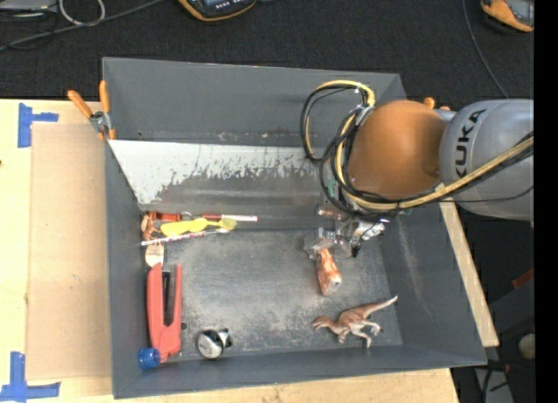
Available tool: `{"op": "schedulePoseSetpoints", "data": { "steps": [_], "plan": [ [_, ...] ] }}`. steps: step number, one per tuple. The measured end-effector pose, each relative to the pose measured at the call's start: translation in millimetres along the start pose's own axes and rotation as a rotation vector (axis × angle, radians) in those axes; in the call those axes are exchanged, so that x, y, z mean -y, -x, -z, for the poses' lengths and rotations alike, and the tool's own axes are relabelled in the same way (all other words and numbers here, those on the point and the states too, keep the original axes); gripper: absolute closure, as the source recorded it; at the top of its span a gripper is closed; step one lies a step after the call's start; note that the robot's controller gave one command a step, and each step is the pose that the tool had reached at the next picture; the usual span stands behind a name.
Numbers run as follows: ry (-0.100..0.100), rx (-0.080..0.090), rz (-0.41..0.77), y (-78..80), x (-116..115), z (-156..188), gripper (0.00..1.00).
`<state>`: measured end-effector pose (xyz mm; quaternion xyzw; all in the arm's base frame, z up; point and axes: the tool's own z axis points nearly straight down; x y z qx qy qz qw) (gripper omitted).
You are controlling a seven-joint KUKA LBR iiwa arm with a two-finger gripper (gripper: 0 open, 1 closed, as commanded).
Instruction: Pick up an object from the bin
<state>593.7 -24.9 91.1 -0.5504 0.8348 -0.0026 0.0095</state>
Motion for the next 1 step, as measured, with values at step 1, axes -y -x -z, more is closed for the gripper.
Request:
{"op": "schedulePoseSetpoints", "data": {
  "steps": [1],
  "plan": [
    [0.0, 0.0, 0.0, 0.0, 0.0, 0.0, 1.0]
  ]
}}
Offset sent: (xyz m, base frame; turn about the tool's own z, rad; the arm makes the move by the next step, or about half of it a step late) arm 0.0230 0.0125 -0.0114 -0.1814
